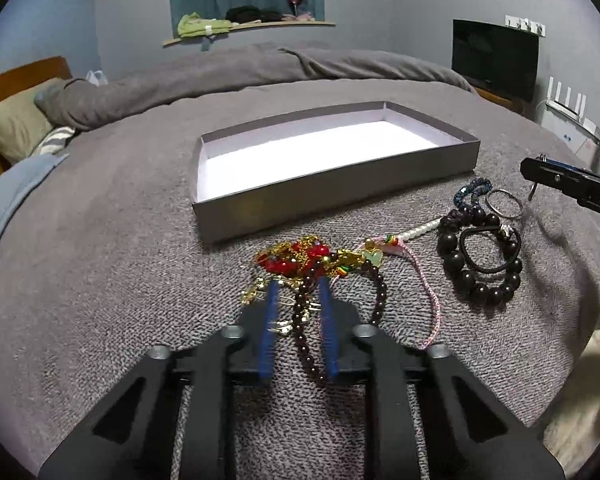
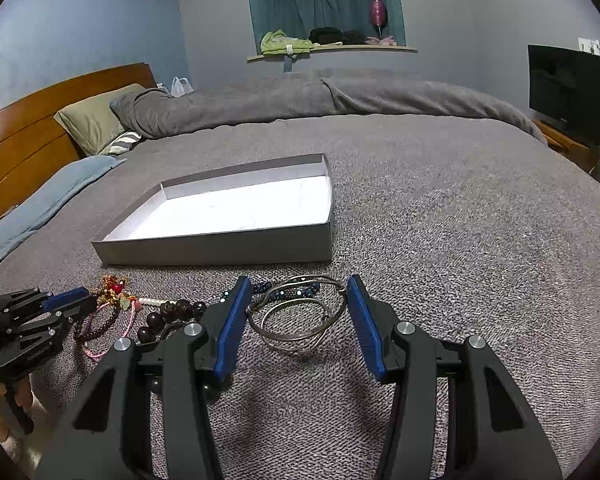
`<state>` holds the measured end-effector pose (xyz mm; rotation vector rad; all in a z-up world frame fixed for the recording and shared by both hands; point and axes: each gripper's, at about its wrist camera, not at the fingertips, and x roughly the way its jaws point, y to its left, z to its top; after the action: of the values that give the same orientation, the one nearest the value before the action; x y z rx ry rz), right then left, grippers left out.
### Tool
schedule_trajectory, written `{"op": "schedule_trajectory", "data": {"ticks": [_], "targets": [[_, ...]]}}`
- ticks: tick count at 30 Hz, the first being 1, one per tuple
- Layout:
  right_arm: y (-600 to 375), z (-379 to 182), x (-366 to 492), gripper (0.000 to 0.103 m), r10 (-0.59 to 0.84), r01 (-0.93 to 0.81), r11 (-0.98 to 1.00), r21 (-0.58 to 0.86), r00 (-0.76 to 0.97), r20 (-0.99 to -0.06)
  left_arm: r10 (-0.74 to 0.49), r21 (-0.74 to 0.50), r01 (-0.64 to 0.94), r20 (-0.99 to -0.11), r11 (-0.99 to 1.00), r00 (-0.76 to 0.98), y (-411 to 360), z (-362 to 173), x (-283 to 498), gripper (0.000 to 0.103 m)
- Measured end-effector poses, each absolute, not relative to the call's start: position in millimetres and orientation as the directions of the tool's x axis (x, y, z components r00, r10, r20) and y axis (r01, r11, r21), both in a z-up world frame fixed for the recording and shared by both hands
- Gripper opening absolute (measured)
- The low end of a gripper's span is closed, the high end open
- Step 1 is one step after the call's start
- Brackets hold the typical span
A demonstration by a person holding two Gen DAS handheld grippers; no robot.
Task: Organize jewelry
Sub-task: 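Grasp the dark bead bracelet with the left tool while the right tool grasps the silver bangle, then carry both bracelets into the grey box and open both tools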
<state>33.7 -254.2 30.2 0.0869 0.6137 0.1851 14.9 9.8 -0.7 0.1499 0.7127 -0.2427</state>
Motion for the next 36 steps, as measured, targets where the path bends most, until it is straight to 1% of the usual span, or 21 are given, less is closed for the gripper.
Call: {"op": "schedule_trajectory", "data": {"ticks": [1,4,7,16,21,25,28,29,31,36], "targets": [[-254,30,34,0.05,0.197,-0.146,0.98,0.135,0.803,-0.563,-0.178,0.048,0.277,-0.66,0.96,0.73,9,-1,15,0.008],[-255,31,34,0.05,0.195,-0.144,0.98,0.135,0.806,-0.559,-0.172,0.071,0.285,-0.651,0.956,0.739,7,0,12,0.007],[-257,31,33,0.05,0.194,-0.14,0.98,0.14,0.811,-0.552,-0.198,0.056,0.301,-0.637,0.952,0.745,5,5,8,0.006],[-258,43,35,0.05,0.192,-0.136,0.98,0.144,0.828,-0.527,-0.247,0.056,0.325,-0.535,0.944,0.808,3,50,-2,0.006],[-247,69,49,0.05,0.181,-0.141,0.983,0.119,0.852,-0.491,-0.244,0.065,0.31,-0.474,0.949,0.846,4,81,19,0.006],[-236,92,74,0.05,0.172,-0.139,0.985,0.105,0.872,-0.458,-0.254,0.014,0.288,-0.432,0.957,0.865,4,105,57,0.006],[-228,100,100,0.05,0.173,-0.138,0.984,0.109,0.872,-0.458,-0.252,-0.039,0.262,-0.443,0.964,0.861,2,106,88,0.006],[-226,100,108,0.05,0.176,-0.137,0.984,0.116,0.871,-0.459,-0.265,-0.078,0.258,-0.453,0.963,0.851,3,102,100,0.006],[-222,95,127,0.05,0.179,-0.132,0.982,0.132,0.864,-0.471,-0.278,-0.113,0.255,-0.477,0.96,0.834,4,90,115,0.006],[-218,60,160,0.05,0.202,-0.139,0.978,0.155,0.814,-0.545,-0.322,-0.156,0.284,-0.556,0.946,0.766,7,54,137,0.006]]}}
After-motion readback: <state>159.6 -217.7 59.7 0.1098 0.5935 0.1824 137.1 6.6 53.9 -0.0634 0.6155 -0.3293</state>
